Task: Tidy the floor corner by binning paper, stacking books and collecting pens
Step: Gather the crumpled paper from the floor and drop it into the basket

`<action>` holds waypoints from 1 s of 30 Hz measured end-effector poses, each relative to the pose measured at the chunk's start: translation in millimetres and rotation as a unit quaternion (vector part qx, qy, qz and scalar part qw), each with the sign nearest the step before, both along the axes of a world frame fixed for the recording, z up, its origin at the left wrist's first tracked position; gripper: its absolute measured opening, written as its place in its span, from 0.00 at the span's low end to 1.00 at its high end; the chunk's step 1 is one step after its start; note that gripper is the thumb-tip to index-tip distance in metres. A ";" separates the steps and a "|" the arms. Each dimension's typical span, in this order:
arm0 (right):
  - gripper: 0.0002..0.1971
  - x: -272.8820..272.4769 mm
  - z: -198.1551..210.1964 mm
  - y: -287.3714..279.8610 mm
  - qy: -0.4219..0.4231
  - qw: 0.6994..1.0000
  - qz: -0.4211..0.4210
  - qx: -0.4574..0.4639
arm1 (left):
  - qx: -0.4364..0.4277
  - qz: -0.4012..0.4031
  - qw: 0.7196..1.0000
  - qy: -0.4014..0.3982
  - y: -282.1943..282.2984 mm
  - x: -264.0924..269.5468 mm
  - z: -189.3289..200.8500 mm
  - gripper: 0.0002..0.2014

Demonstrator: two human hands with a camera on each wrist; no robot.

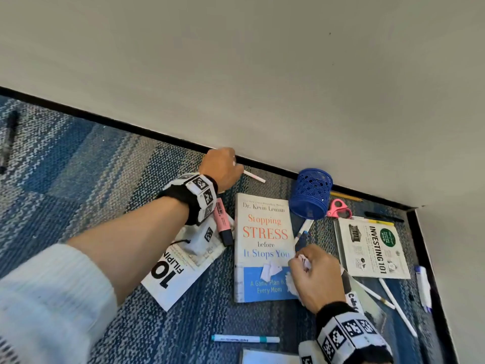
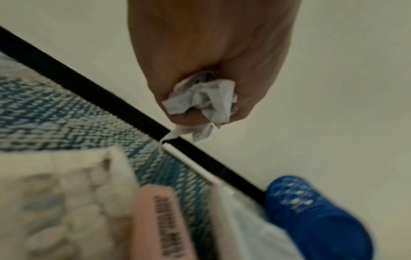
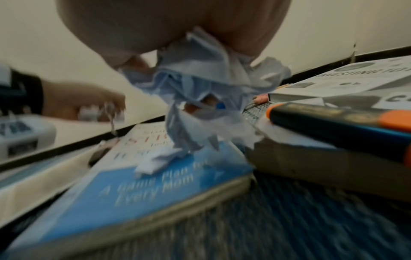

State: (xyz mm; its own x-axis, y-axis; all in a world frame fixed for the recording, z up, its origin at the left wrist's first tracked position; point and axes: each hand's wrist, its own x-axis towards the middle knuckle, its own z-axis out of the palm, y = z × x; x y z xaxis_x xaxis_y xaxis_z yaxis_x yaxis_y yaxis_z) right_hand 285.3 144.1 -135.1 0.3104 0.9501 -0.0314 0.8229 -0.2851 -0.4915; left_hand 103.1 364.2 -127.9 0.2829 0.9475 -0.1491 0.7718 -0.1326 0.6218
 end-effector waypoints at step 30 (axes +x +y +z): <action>0.20 -4.0 18.4 -126.5 0.015 0.975 -0.046 -0.217 | 0.134 -0.539 0.810 0.185 -205.6 25.1 -40.1 0.14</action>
